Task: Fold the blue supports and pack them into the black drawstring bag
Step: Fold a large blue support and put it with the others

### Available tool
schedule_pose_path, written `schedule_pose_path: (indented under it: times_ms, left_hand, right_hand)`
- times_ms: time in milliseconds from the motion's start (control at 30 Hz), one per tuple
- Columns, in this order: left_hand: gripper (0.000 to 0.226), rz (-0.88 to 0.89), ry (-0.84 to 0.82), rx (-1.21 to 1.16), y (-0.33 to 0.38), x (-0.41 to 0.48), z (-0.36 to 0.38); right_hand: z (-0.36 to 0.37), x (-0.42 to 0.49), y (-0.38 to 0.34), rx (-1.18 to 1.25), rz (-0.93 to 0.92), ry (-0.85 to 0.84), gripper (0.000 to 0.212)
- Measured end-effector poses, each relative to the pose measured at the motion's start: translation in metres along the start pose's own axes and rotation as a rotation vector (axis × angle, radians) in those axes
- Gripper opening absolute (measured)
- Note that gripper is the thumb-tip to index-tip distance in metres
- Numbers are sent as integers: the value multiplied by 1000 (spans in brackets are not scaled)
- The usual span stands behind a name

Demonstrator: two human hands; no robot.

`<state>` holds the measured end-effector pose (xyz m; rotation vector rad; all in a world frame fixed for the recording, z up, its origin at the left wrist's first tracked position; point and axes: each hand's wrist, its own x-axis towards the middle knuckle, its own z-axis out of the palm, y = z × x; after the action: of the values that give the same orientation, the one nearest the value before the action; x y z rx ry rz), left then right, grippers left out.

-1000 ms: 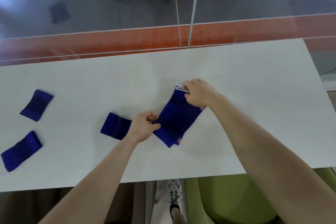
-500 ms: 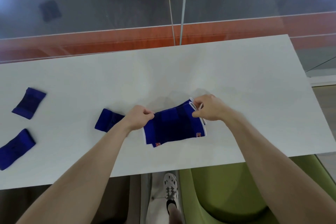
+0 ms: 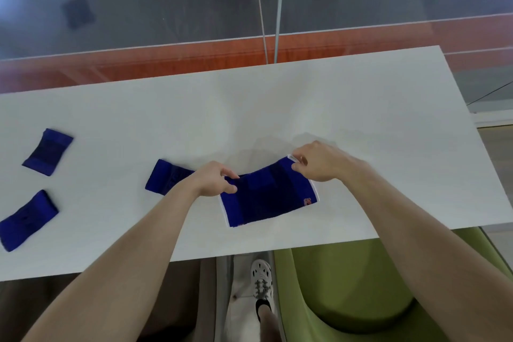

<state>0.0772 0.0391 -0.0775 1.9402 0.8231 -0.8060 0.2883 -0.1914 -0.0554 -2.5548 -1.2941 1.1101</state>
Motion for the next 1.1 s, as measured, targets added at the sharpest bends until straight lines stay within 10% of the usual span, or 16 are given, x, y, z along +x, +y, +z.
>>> schedule_pose_path:
  times_ms: [433, 667, 833, 1100]
  left_hand:
    - [14, 103, 269, -108, -1, 1, 18]
    - [36, -34, 125, -638, -6, -9, 27]
    - [21, -33, 112, -476, -5, -16, 45]
    - [14, -51, 525, -567, -8, -34, 32]
  right_hand:
    - [27, -23, 21, 346, 250, 147, 14]
    - [53, -41, 27, 526, 281, 532, 8]
    - [54, -63, 29, 724, 306, 530, 14]
    - [54, -94, 49, 875, 479, 584, 18]
